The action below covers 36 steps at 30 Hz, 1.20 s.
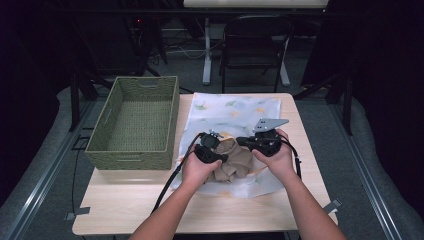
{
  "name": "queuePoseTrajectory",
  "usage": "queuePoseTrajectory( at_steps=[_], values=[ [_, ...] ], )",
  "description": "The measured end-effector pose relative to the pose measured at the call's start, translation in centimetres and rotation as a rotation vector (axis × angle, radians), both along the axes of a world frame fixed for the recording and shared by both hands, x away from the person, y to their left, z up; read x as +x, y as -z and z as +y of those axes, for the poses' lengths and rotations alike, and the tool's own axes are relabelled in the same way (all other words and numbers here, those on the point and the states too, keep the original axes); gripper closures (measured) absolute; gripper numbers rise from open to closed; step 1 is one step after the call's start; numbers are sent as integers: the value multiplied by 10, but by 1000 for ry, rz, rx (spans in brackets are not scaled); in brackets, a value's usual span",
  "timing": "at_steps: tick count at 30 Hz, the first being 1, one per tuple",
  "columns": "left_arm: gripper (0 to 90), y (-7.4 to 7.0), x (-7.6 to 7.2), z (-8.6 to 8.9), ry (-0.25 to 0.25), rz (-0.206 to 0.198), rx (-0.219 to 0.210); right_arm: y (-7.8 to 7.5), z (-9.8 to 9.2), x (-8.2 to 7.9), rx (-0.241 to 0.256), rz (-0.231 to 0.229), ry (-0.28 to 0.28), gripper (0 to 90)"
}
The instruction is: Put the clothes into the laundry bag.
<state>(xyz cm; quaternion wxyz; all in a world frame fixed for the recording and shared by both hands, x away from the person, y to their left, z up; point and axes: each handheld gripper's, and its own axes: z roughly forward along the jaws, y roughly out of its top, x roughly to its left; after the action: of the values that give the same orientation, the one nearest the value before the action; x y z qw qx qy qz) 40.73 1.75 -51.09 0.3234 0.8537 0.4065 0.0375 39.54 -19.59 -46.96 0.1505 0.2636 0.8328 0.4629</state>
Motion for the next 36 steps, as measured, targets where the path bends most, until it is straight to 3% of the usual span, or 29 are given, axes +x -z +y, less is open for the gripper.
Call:
queuePoseTrajectory(
  at_steps=[4, 8, 11, 13, 16, 20, 23, 26, 30, 36],
  values=[
    [663, 4, 2, -2, -30, -40, -11, 0, 0, 0, -3, -1, -1, 897],
    [640, 12, 5, -6, -44, -34, 2, 1, 1, 1, -10, 2, 0, 897],
    [605, 19, 5, -12, -27, -45, 46, 3, 1, 2, -20, 3, 2, 897],
    [567, 21, 3, -16, -48, -75, 76, 3, 1, 2, -18, 5, 7, 897],
    [499, 23, 3, -18, -59, -79, 115, 4, 0, 2, -18, 6, 8, 896],
    [496, 25, 4, -18, -72, -75, 117, 4, 1, 2, -18, 6, 9, 896],
    [485, 26, 6, -18, -68, -48, 109, 4, 1, 2, -26, 5, 7, 896],
    [431, 26, 6, -16, -76, -32, 99, 5, 1, 2, -23, 5, 9, 896],
    [354, 21, 3, -15, -73, -69, 105, 5, -1, 3, -17, 6, 15, 896],
    [319, 8, -12, -4, -37, -82, 72, 5, -2, 3, -15, 5, 18, 895]
  ],
)
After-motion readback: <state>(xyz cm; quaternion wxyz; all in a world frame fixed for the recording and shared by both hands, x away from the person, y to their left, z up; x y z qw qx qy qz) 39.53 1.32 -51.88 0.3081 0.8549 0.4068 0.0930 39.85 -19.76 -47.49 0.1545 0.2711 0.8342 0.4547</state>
